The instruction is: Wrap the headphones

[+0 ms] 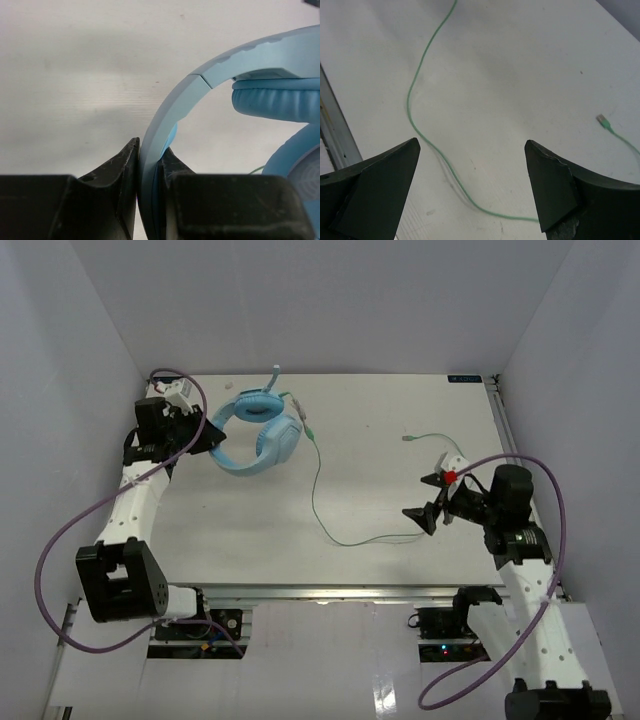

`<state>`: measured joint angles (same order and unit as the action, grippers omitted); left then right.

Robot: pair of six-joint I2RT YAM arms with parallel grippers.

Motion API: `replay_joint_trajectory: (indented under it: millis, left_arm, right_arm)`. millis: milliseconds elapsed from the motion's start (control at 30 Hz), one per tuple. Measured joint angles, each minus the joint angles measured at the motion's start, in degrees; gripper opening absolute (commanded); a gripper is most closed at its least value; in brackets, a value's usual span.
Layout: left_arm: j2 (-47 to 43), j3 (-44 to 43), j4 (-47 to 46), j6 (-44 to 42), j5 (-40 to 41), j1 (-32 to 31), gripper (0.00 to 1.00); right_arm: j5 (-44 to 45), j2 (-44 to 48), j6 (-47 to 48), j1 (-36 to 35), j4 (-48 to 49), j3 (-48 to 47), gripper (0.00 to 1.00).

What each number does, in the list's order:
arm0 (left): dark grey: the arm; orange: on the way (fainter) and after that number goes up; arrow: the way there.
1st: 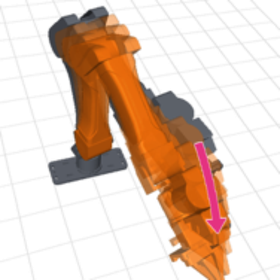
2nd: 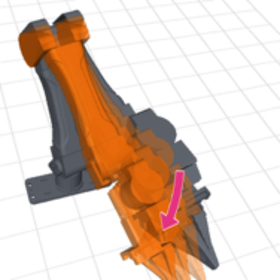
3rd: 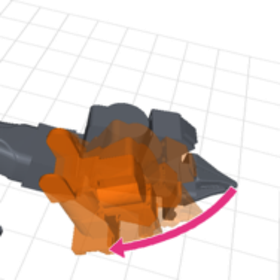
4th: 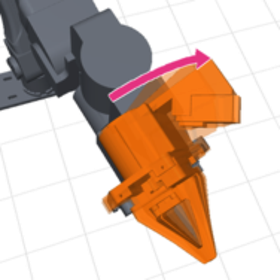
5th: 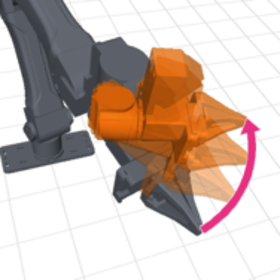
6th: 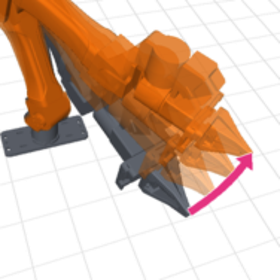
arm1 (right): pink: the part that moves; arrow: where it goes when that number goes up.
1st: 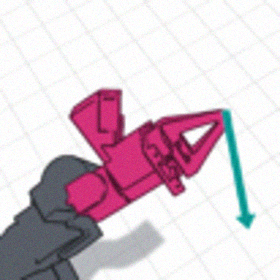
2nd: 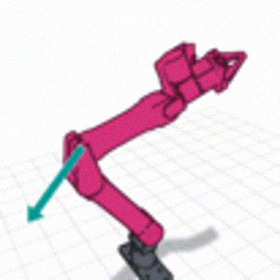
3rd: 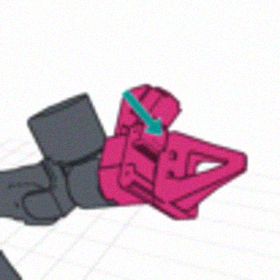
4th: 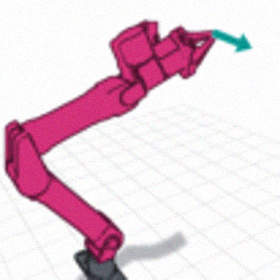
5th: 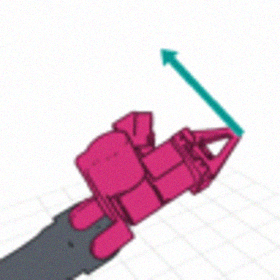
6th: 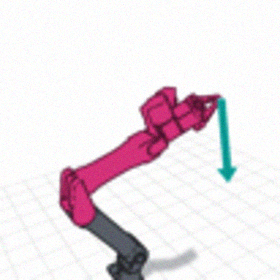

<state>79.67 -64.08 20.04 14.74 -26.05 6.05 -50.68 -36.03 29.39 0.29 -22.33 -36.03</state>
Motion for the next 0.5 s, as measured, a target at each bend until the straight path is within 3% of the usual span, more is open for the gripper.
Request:
replay_joint_trajectory:
  millis: [133,367,500]
  left_arm:
    - [-5.35,1.64,-1.55,3.72,-3.24,-0.49,0.00]
    - [-9.61,0.63,-1.66,6.97,-4.39,-0.53,0.00]
    - [-10.04,-0.85,-1.64,9.10,-5.29,-0.64,0.00]
  right_arm:
    - [6.37,-9.47,-2.27,-11.46,1.84,-9.49,0.90]
    - [14.94,-20.34,-14.79,-17.33,7.62,-20.18,0.90]
    - [16.09,-23.47,-22.37,-21.37,15.46,-21.69,0.90]
